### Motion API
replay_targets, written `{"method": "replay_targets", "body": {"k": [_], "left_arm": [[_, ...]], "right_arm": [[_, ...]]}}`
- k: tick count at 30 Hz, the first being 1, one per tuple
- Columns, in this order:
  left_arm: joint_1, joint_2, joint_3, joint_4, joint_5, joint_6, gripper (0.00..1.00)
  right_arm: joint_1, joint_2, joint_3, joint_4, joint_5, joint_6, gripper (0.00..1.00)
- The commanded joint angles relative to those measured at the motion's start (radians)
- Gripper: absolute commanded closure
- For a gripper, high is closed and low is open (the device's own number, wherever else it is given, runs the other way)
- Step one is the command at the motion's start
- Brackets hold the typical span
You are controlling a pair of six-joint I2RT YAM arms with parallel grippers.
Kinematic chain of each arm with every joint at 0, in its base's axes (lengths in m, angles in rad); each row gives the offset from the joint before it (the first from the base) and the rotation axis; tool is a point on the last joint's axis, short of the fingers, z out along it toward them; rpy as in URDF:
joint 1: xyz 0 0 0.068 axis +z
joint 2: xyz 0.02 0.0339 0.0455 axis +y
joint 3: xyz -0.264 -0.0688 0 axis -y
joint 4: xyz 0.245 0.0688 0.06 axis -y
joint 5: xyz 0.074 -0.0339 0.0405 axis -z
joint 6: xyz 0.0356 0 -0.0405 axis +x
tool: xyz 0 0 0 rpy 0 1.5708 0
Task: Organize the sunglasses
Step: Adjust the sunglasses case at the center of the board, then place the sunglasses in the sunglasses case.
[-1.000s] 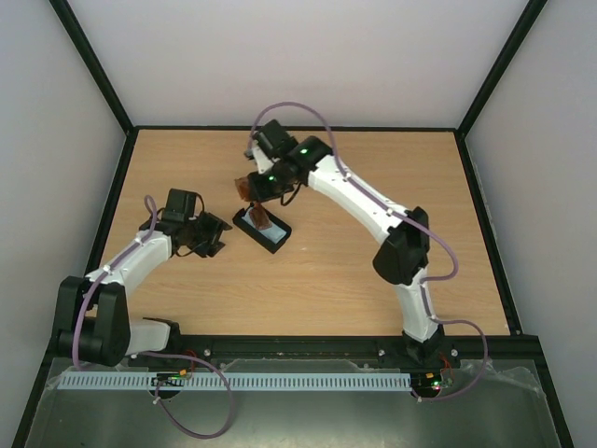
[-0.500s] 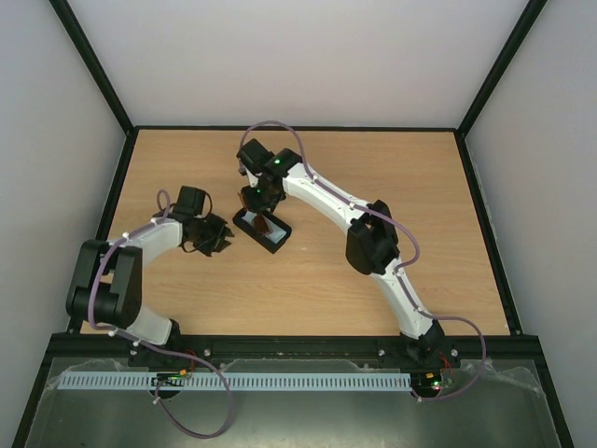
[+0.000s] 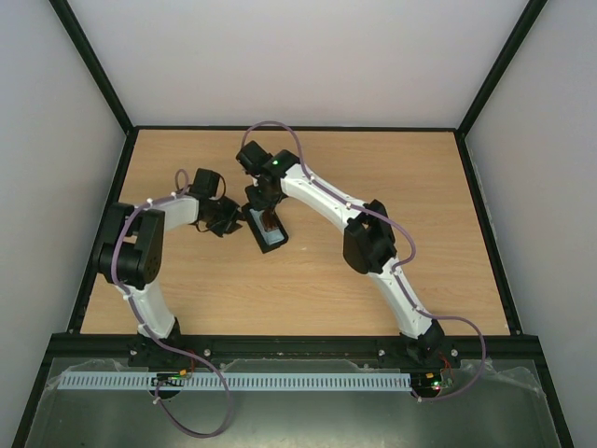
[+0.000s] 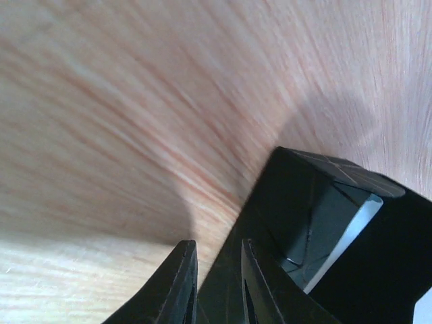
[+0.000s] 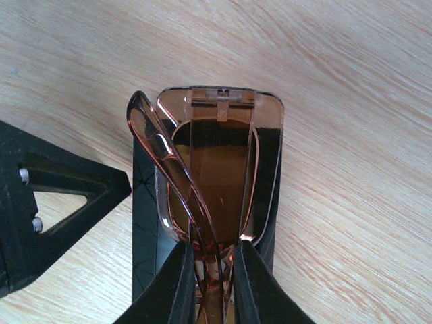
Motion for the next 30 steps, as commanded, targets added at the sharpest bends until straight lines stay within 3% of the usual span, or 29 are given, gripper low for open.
{"method": "replay_targets", "body": {"k": [1,30], "left_arm": [[-0.002,0.043,0.049,-0.014,0.008,0.034,0.78],[-0.002,0.002,0.04,0.034,0.044,-0.012,0.78]], "right_arm": [[-0.009,0.009,-0.001,-0.061,0.046,-0.013,0.99],[0.016,0.082,0.026,-0.165,0.082,0.094,0.99]]}}
